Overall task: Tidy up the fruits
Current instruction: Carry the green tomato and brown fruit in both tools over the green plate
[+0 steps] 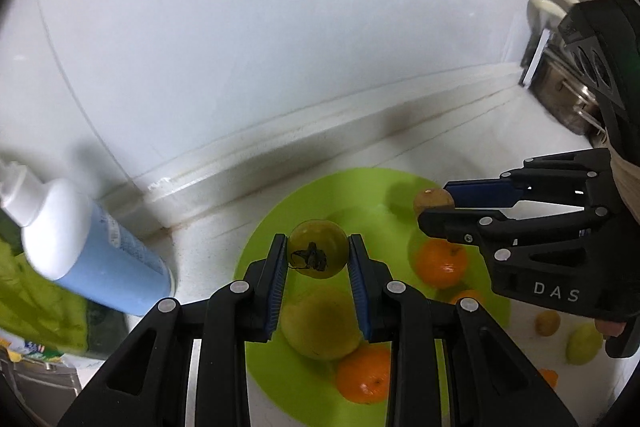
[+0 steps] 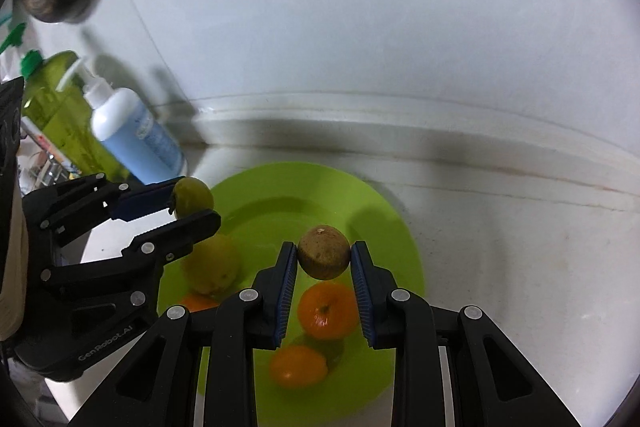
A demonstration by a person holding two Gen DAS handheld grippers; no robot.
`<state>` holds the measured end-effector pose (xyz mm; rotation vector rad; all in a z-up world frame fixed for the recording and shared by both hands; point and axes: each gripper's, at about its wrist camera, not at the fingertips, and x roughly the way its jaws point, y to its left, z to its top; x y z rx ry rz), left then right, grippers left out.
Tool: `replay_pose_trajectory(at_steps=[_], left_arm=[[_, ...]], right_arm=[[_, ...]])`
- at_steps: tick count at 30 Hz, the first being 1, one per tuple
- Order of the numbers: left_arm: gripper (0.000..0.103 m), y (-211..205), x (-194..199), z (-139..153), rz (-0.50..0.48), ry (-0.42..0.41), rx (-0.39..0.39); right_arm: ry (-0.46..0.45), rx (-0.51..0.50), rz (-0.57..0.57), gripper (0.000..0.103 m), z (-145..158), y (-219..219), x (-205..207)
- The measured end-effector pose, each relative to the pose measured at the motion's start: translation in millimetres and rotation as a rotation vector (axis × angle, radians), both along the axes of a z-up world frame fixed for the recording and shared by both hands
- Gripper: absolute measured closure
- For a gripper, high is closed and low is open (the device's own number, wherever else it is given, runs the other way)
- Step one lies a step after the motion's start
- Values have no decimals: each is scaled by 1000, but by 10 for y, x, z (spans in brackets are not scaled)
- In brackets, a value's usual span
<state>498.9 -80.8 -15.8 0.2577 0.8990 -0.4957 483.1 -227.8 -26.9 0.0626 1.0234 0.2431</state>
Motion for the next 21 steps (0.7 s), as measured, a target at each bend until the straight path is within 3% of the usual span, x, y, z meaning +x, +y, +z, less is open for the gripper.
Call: replay_pose_trajectory(at_steps=[10,21], left_arm=[[73,-66,233,-298,42,115,46],[72,-91,356,-372,59,140,55]], right_arm=[[60,-31,0,74,-202,25,141],[82,-42,5,74,-287,37,192]])
